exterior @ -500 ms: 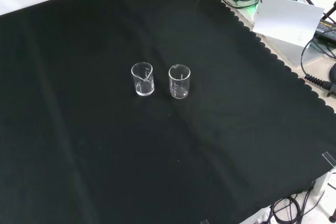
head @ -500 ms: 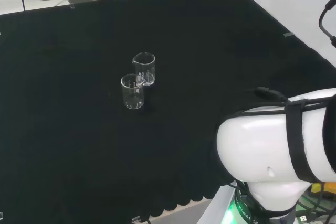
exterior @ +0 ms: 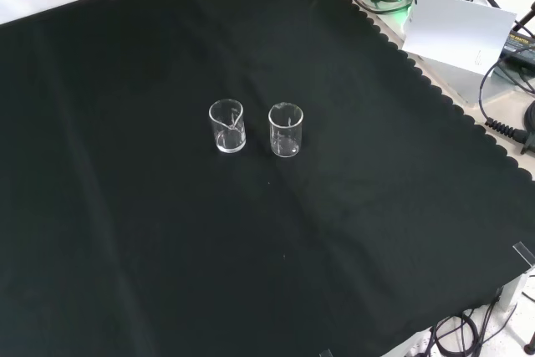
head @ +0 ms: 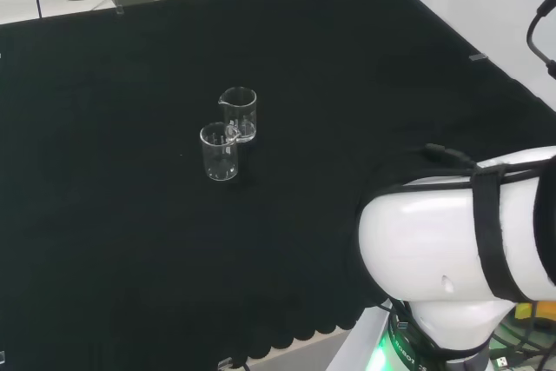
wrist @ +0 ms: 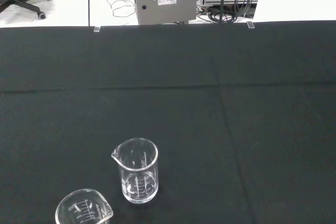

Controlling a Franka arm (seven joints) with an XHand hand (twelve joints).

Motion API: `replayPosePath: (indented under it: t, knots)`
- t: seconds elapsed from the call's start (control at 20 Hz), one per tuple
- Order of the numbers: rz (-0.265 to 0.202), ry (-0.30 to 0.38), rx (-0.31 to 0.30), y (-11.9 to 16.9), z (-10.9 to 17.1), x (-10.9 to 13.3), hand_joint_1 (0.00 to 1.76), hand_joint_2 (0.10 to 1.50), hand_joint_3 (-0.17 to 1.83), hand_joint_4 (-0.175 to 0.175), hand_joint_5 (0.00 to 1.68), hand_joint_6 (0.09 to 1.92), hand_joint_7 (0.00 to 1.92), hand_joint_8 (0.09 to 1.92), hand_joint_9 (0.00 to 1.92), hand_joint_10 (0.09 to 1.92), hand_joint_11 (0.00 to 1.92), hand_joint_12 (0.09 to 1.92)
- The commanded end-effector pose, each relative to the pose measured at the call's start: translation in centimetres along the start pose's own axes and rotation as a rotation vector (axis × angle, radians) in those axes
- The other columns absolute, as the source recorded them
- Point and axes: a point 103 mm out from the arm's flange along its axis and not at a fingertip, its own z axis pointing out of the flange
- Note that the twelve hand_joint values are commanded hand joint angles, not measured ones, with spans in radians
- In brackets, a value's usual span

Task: Pick up the beaker on the right.

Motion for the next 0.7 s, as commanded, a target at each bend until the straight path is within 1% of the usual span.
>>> replayPosePath:
  t: [0.05,0.3,0.55,0.7]
  knots:
    - [0.013,0.002,0.016,0.8,0.9,-0.3,0.04,1.28,0.3,-0.034,0.31,0.11,0.0,0.48,0.07,0.64,0.0,1.15]
    - [0.045,0.005,0.046,2.7,2.9,-1.3,0.04,1.28,0.29,-0.033,0.31,0.1,0.0,0.48,0.07,0.64,0.0,1.15]
    - [0.079,0.027,0.072,5.1,5.0,-2.3,0.04,1.28,0.29,-0.034,0.32,0.1,0.0,0.48,0.07,0.64,0.0,1.15]
    - [0.076,0.04,0.071,6.3,6.9,-2.8,0.05,1.28,0.28,-0.034,0.32,0.1,0.0,0.48,0.08,0.64,0.0,1.15]
